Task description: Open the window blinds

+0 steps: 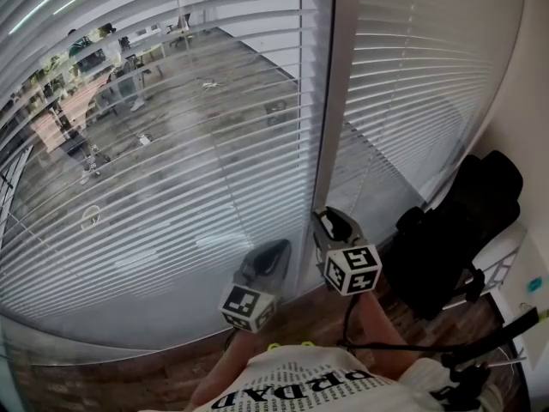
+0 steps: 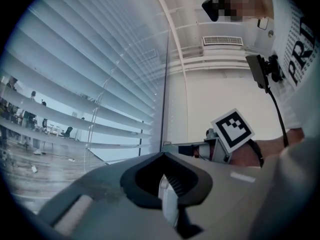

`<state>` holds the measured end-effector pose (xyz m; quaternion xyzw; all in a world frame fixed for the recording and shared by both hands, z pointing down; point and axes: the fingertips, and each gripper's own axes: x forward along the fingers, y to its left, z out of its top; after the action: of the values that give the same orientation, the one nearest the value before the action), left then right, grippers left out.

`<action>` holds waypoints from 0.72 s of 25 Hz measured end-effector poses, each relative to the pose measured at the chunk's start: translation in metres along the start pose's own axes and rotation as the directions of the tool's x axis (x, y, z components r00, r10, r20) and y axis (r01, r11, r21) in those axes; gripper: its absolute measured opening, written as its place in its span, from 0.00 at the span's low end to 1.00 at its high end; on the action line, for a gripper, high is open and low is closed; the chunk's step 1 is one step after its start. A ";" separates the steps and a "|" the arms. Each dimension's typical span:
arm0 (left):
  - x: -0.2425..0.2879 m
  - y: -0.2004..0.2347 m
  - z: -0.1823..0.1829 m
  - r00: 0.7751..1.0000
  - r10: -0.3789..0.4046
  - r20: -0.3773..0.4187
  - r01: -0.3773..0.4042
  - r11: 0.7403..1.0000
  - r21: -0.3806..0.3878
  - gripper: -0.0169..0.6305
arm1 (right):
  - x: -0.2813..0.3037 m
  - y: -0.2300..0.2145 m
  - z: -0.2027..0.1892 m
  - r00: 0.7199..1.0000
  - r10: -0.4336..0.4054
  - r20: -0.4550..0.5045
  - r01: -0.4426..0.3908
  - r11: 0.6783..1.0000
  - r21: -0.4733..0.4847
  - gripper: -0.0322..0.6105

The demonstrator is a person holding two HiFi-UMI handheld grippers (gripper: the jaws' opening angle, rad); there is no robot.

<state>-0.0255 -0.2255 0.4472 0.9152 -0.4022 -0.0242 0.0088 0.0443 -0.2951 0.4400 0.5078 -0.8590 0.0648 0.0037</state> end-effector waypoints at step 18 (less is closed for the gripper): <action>0.007 0.000 -0.026 1.000 -0.003 -0.002 0.003 0.999 -0.039 0.02 | -0.001 -0.009 -0.021 1.000 -0.025 -0.007 0.025 1.000 -0.018 0.24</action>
<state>-0.0195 -0.2307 0.4726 0.9155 -0.4001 -0.0309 0.0272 0.0514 -0.2967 0.4613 0.5183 -0.8531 0.0587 0.0121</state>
